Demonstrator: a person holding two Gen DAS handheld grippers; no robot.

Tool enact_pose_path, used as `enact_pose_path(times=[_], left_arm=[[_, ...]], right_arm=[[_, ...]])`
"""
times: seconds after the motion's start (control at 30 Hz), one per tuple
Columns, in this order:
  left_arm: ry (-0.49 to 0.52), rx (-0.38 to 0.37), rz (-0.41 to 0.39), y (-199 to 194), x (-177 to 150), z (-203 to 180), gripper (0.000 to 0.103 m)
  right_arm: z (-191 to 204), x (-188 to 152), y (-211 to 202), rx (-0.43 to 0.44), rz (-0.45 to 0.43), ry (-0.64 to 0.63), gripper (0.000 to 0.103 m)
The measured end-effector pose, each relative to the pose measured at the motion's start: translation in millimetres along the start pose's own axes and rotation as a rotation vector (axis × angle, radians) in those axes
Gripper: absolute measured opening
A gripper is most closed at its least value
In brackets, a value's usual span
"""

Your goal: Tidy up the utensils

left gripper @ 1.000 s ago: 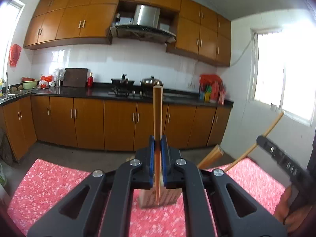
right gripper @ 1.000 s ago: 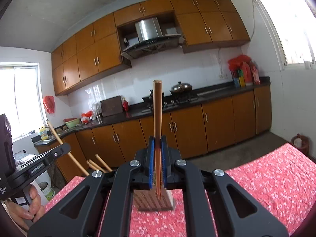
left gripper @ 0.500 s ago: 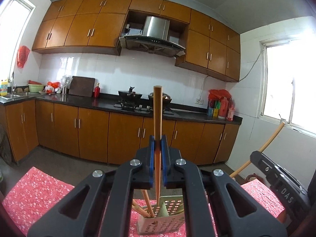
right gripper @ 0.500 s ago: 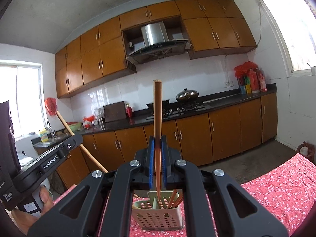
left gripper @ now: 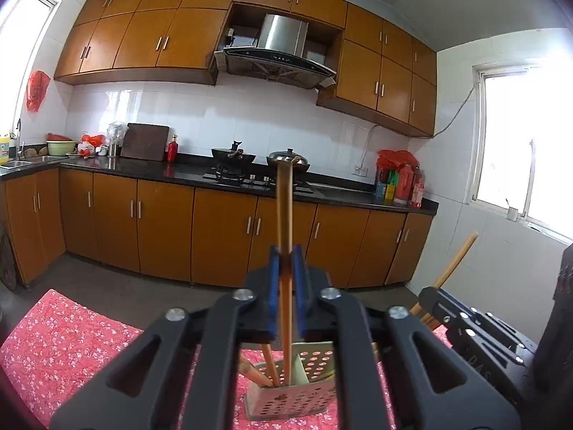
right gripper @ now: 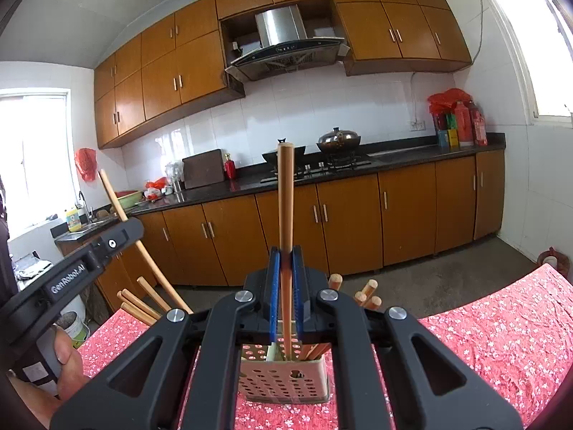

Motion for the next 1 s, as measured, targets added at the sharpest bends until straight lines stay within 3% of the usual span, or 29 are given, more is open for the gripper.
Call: enact_pose_path(times=[0.07, 0.17, 0.37, 0.53, 0.73, 0.77, 1.0], left_arm=[[-0.004, 0.004, -0.012, -4.3, 3.4, 2.7, 0.031], [-0.007, 0.006, -0.024, -12.3, 8.0, 4.2, 0.034], [-0.011, 0.025, -0.053, -40.9, 17.2, 10.5, 0.048], [0.03, 0.068, -0.065, -79.7, 11.4, 14.8, 0.062], [0.089, 0.1, -0.066, -133.6, -12.6, 15.2, 0.093], [0.093, 0.108, -0.062, -144.0, -19.6, 15.3, 0.099], [0.12, 0.204, -0.011, -193.2, -73.3, 19.0, 0.099]], right_arm=[[-0.9, 1.9, -2.4, -0.01, -0.007, 0.0, 0.01], [-0.7, 7.5, -8.1, -0.015, -0.024, 0.012, 0.026], [-2.8, 16.0, -36.4, -0.02, -0.056, 0.001, 0.033], [0.2, 11.1, -67.4, -0.034, -0.053, -0.016, 0.058], [12.2, -13.0, -112.9, -0.081, -0.064, -0.094, 0.094], [14.7, -15.8, -117.0, -0.09, -0.066, -0.109, 0.096], [23.0, -58.1, -149.7, -0.152, -0.032, -0.133, 0.101]])
Point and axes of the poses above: each gripper's, at about its wrist camera, not at the fingertips, and y roughly the way its jaws point, z to its left, x to its top, the point moved 1 cm from there along y, roughly the way its jaws point, and after that the axes turned 4 degrees about -x, right-handed, at the moved point
